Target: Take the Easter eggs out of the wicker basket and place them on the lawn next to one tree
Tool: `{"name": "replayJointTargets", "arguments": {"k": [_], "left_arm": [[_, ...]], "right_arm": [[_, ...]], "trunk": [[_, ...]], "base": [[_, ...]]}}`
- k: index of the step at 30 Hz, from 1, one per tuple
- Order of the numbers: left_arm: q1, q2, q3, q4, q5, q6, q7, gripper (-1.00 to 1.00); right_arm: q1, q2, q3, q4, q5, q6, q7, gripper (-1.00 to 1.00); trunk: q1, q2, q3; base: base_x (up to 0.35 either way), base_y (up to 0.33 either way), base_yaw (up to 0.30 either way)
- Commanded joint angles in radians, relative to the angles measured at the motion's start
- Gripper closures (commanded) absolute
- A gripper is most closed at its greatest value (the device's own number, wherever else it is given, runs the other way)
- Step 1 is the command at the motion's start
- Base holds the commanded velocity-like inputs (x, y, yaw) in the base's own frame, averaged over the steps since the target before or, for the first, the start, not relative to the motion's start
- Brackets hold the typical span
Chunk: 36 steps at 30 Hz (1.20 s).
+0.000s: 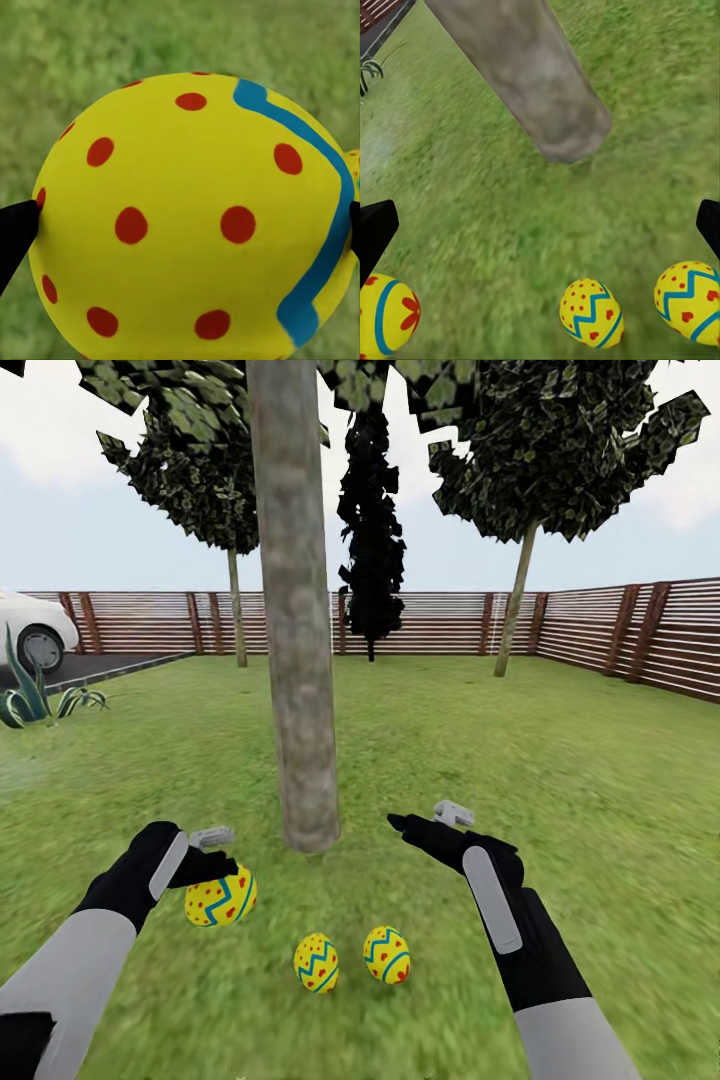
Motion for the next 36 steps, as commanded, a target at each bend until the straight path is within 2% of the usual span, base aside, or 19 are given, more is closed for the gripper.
{"name": "replayJointTargets", "arguments": {"k": [1, 9, 15, 26, 34, 36], "left_arm": [[-0.001, 0.0, 0.0, -0.001, 0.006, 0.001, 0.004, 1.0], [-0.001, 0.001, 0.002, -0.001, 0.006, -0.014, 0.005, 1.0], [0.0, 0.001, 0.002, -0.001, 0.006, -0.03, 0.057, 1.0], [0.0, 0.0, 0.002, -0.001, 0.006, -0.067, 0.074, 1.0], [0.001, 0.001, 0.002, -0.003, 0.01, -0.068, 0.073, 1.0], [0.001, 0.001, 0.002, -0.003, 0.011, -0.068, 0.073, 1.0]], "right_arm": [[-0.001, 0.0, 0.001, -0.001, -0.011, 0.002, -0.01, -1.0], [-0.001, 0.001, 0.002, -0.002, -0.011, 0.003, -0.01, -1.0], [-0.001, 0.001, 0.004, -0.004, -0.011, 0.002, -0.008, -1.0], [-0.001, 0.001, 0.008, -0.004, -0.011, 0.002, -0.008, -1.0], [-0.001, 0.0, 0.007, -0.003, -0.011, 0.002, -0.008, -1.0], [-0.001, 0.0, 0.007, -0.004, -0.011, 0.002, -0.008, -1.0]], "trunk": [[0.0, -0.001, -0.005], [0.004, -0.003, -0.036], [0.006, -0.004, -0.059], [0.011, -0.007, -0.102], [0.011, -0.007, -0.102], [0.012, -0.007, -0.11]], "base": [[0.0, 0.0, 0.0], [0.0, 0.0, 0.0], [0.0, 0.0, 0.0], [0.0, 0.0, 0.0], [0.0, 0.0, 0.0], [0.0, 0.0, 0.0]]}}
